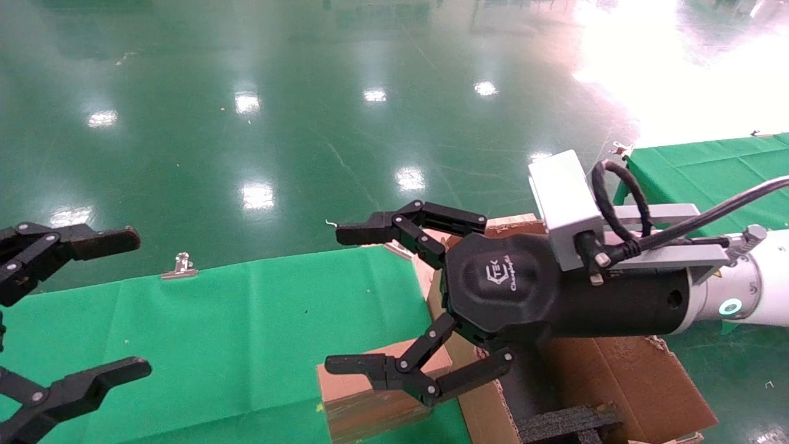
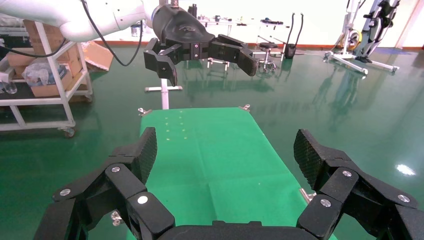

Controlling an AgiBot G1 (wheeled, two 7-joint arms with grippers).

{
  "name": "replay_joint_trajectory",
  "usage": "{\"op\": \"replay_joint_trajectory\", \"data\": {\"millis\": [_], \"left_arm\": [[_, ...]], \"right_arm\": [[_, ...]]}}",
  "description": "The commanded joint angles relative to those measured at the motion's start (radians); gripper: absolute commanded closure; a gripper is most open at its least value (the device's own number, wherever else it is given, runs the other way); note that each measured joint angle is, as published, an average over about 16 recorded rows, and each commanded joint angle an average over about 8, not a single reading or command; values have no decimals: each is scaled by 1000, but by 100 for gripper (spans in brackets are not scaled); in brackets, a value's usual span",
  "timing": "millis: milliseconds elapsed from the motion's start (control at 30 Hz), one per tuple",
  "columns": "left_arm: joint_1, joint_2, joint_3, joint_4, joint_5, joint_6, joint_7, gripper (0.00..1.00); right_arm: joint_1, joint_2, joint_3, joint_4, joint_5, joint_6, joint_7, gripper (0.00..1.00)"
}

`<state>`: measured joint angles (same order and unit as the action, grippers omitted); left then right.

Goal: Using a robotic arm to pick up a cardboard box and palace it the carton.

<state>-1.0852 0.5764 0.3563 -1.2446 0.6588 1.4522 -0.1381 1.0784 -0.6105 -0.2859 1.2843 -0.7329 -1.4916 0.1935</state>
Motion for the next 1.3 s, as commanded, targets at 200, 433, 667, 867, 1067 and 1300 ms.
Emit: {"op": "replay_joint_trajectory", "data": {"millis": [200,433,667,867,1067,1300], "left_arm": [[0,0,0,0,0,0,0,0],[0,0,0,0,0,0,0,15],[0,0,0,0,0,0,0,99],[0,0,0,0,0,0,0,100],[0,0,0,0,0,0,0,100],[0,0,0,0,0,0,0,100]], "right_arm": [[0,0,0,0,0,0,0,0],[0,0,0,0,0,0,0,0],[0,0,0,0,0,0,0,0],[0,0,-2,-2,-3,-3,1,0],[39,2,-46,-23,-76,-22,39,0],[176,-25,-160,-71,-277,-72,101,0]]}}
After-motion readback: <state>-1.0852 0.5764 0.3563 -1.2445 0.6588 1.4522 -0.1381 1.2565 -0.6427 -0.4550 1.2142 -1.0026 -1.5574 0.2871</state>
